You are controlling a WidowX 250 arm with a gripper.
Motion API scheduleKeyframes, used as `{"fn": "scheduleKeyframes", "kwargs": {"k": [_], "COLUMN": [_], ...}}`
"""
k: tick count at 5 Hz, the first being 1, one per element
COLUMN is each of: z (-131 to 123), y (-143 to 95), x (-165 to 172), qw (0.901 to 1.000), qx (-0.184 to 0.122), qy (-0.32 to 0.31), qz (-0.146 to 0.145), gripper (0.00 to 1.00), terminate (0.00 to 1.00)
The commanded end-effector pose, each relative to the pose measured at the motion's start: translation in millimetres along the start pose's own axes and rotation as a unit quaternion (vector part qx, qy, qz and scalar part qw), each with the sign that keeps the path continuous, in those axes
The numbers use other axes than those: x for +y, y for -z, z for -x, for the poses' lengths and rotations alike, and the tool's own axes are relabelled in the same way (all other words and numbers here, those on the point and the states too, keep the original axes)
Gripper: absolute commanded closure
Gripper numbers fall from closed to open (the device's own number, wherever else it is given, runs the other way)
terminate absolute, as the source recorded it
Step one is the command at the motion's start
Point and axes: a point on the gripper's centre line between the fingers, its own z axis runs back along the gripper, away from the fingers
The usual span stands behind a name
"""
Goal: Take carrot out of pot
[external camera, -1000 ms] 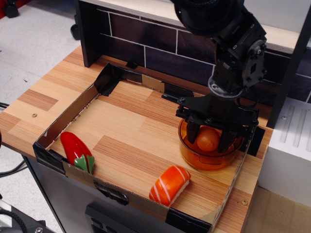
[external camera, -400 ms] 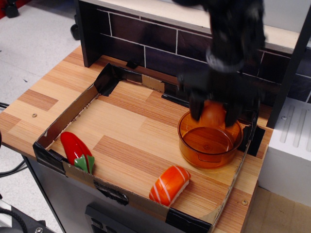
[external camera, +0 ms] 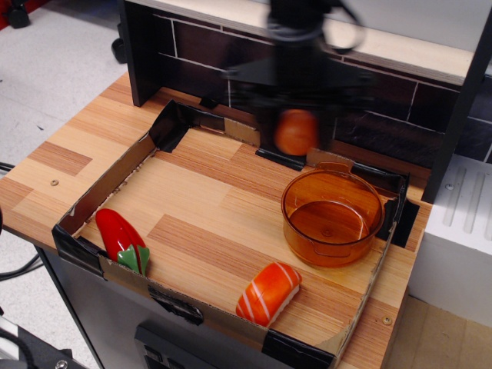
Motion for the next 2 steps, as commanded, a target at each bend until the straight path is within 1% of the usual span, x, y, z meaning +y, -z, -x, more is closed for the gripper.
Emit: {"fn": "scheduleKeyframes", "kwargs": {"k": [1,2], "z": [-10.4,-12.7], "y": [14.1,37.4], "x": [63.0,80.4], "qw": [0.9981,0.9958], "qx": [-0.017,-0.007], "qy": [-0.024,-0.029], "qz": [-0.053,-0.086], "gripper": [1.00,1.00], "terminate": [0.00,0.00]}}
